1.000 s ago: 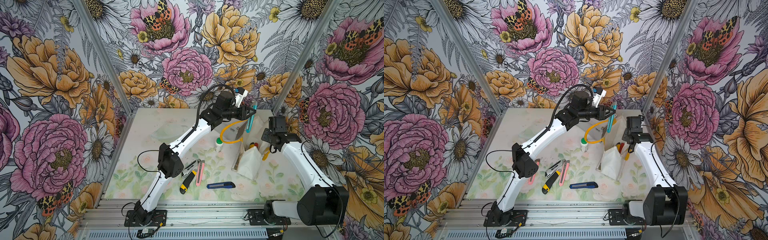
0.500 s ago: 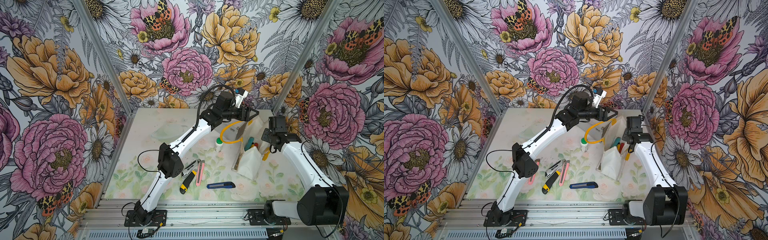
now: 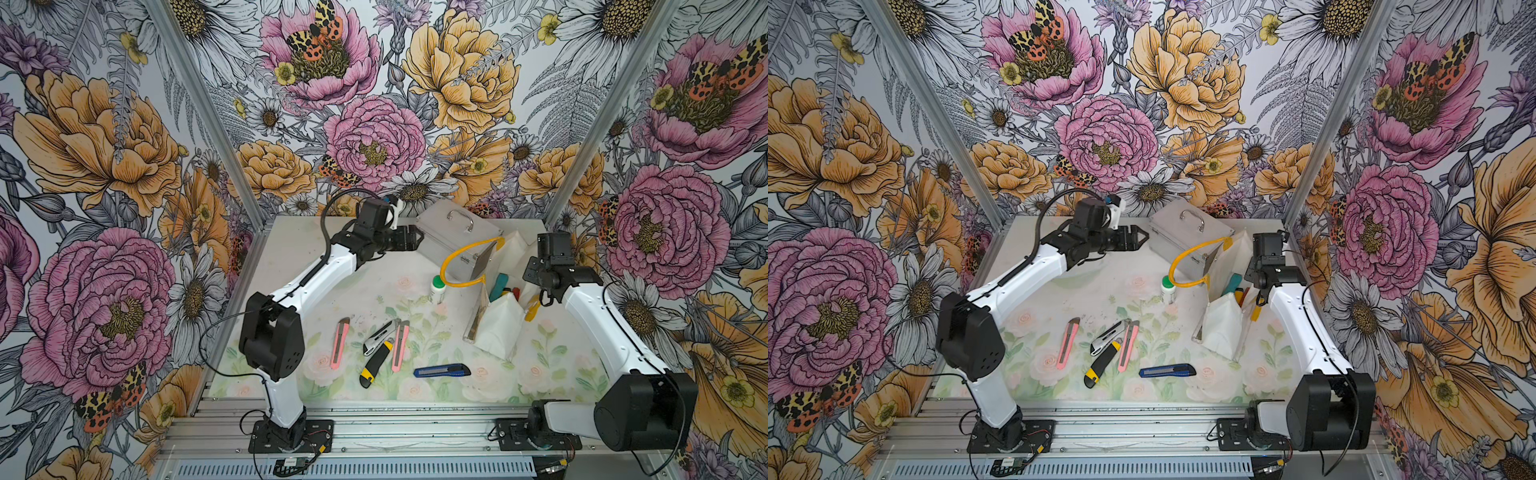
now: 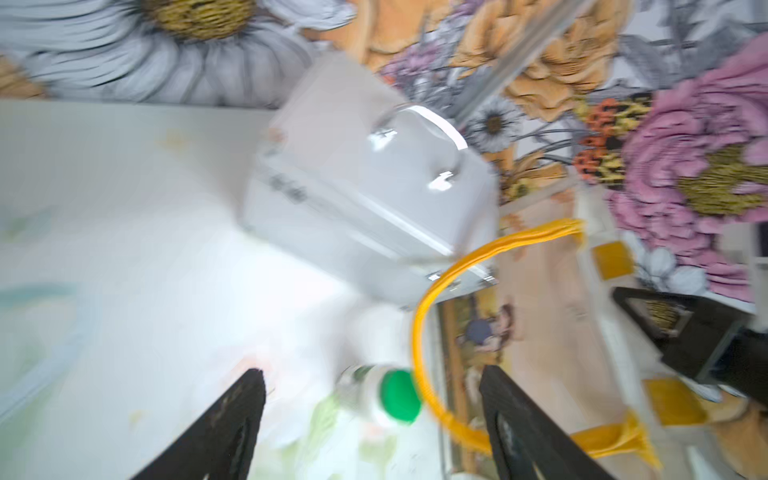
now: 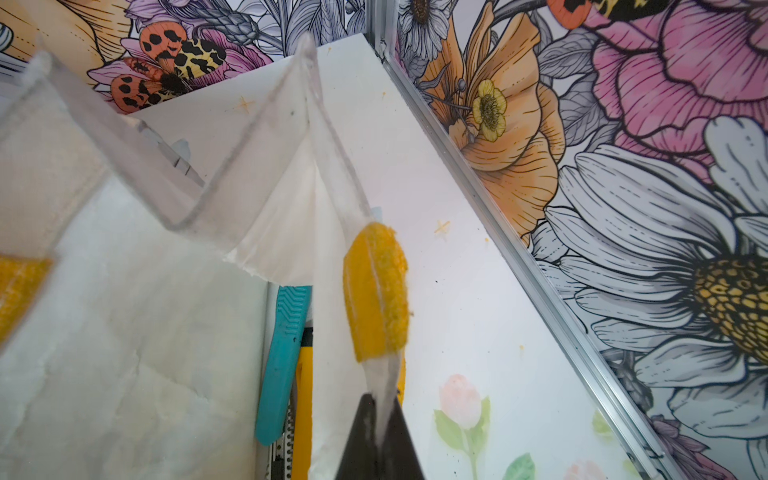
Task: Place the art knife into the pouch
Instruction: Pick up the utility knife at the center of the board.
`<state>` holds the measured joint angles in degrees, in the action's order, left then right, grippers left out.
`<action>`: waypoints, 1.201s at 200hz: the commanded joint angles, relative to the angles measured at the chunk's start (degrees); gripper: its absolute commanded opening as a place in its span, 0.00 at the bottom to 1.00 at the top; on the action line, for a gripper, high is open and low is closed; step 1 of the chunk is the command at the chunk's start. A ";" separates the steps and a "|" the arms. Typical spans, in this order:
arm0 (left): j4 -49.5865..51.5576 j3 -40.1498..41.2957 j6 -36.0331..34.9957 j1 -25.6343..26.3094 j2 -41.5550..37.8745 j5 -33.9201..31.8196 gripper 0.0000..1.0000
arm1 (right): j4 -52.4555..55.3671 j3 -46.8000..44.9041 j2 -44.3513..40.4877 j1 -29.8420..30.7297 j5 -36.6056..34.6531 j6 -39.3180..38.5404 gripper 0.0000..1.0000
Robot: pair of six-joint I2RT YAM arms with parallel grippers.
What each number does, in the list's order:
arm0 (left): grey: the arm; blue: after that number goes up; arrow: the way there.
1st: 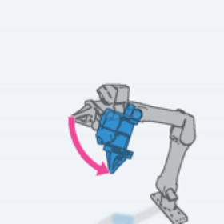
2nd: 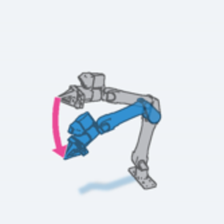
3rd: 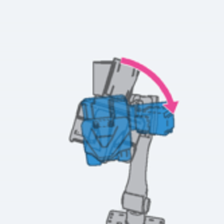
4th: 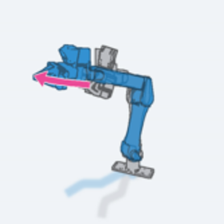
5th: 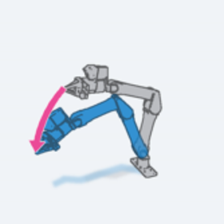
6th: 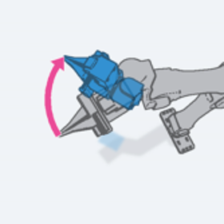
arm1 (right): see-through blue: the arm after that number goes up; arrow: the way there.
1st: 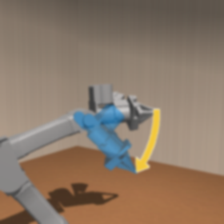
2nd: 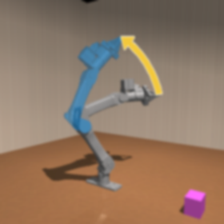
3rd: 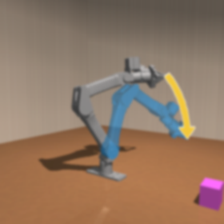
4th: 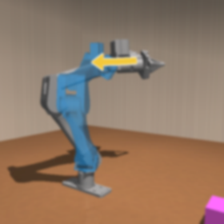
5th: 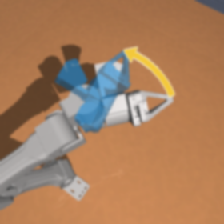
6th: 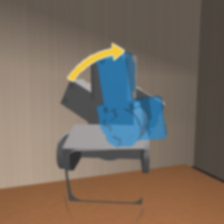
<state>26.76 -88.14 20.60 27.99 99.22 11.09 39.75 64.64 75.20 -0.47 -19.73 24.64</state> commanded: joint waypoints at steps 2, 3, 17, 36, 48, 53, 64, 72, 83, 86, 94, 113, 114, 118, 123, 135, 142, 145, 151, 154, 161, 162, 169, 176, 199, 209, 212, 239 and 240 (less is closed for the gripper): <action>9.71 9.75 -3.43 0.50 -8.46 -13.18 0.84 | -1.20 0.71 1.66 -0.49 -0.93 1.28 0.00; 9.97 10.27 -3.40 0.45 -8.75 -13.54 0.84 | -1.18 0.77 1.73 -0.45 -0.93 1.33 0.00; 11.85 17.41 -1.91 -0.45 -12.84 -15.38 0.84 | -1.51 1.47 2.85 -0.36 -0.36 1.55 0.00; 12.06 25.69 2.12 -3.06 -16.56 -14.25 0.84 | -1.78 2.39 4.17 -0.29 0.36 1.80 0.00; 12.12 29.11 3.76 -4.05 -17.60 -14.62 0.84 | -1.86 2.79 4.64 -0.30 0.90 2.02 0.00; 12.13 30.21 4.04 -4.16 -17.89 -14.88 0.84 | -1.87 2.90 4.77 -0.25 1.07 2.11 0.00; 12.12 32.12 4.66 -4.25 -17.93 -15.77 0.84 | -1.92 3.04 4.87 -0.17 1.22 2.34 0.00; 12.06 33.15 5.18 -4.39 -17.47 -15.87 0.84 | -1.95 3.03 4.87 -0.21 1.35 2.52 0.00; 12.00 34.21 5.86 -4.61 -16.60 -15.88 0.84 | -1.95 2.95 4.72 -0.14 1.36 2.73 0.00; 12.00 34.51 6.05 -4.56 -16.34 -15.92 0.84 | -1.93 2.95 4.65 -0.09 1.40 2.70 0.00; 12.00 35.27 6.29 -4.60 -15.74 -15.84 0.83 | -1.85 2.81 4.40 -0.07 1.30 2.77 0.00; 11.58 37.61 6.73 -4.08 -14.95 -17.64 0.80 | -1.87 2.46 3.82 -0.12 1.01 2.78 0.00; 11.57 37.74 6.69 -4.08 -14.89 -17.71 0.81 | -1.87 2.44 3.82 -0.13 1.01 2.78 0.00; 11.49 38.29 6.73 -4.08 -14.78 -17.83 0.80 | -1.87 2.42 3.67 -0.09 0.92 2.78 0.00; 11.46 38.85 6.78 -4.17 -14.69 -17.94 0.79 | -1.85 2.33 3.51 -0.11 0.87 2.78 0.00; 11.39 40.21 7.20 -4.26 -14.67 -18.12 0.78 | -1.87 2.24 3.45 -0.09 0.81 2.82 0.00; 11.23 40.94 7.55 -4.33 -14.67 -18.12 0.76 | -1.87 2.24 3.35 -0.07 0.92 2.87 0.00; 11.07 41.22 7.67 -4.37 -14.67 -18.09 0.75 | -1.87 2.20 3.30 -0.11 0.92 2.87 0.00; 10.75 41.69 8.00 -4.35 -14.67 -17.95 0.73 | -1.87 2.24 3.29 -0.14 0.99 2.87 0.00; 10.58 41.83 8.11 -4.35 -14.62 -17.90 0.71 | -1.87 2.24 3.36 -0.07 1.03 2.88 0.00; 10.19 42.12 8.50 -4.35 -14.43 -17.78 0.69 | -1.87 2.24 3.44 -0.08 1.01 2.95 0.00; 10.12 42.10 8.58 -4.35 -14.37 -17.69 0.69 | -1.87 2.24 3.50 -0.11 1.01 2.95 0.00; 9.83 42.25 8.96 -4.35 -14.11 -17.45 0.68 | -1.86 2.33 3.46 -0.09 1.09 2.86 0.00; 9.47 42.34 9.18 -4.35 -13.70 -17.21 0.67 | -1.82 2.49 3.49 -0.01 1.09 2.87 0.00; 8.50 42.31 9.44 -4.35 -11.86 -16.50 0.63 | -1.87 2.52 3.21 -0.01 0.84 2.62 0.00; 8.44 42.14 9.37 -4.30 -10.98 -16.44 0.62 | -1.87 2.51 3.14 -0.03 0.74 2.58 0.00; 8.42 42.12 9.37 -4.38 -10.71 -16.39 0.61 | -1.87 2.45 3.04 0.02 0.74 2.54 0.00; 8.31 41.66 9.28 -4.35 -9.28 -16.33 0.52 | -1.87 2.09 2.54 -0.08 0.39 2.37 0.00; 8.31 41.70 9.28 -4.35 -9.25 -16.31 0.51 | -1.87 2.08 2.52 -0.11 0.35 2.40 0.00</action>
<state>36.38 -46.44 29.15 23.62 88.49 -5.37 39.57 65.98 79.31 -0.45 -18.37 26.55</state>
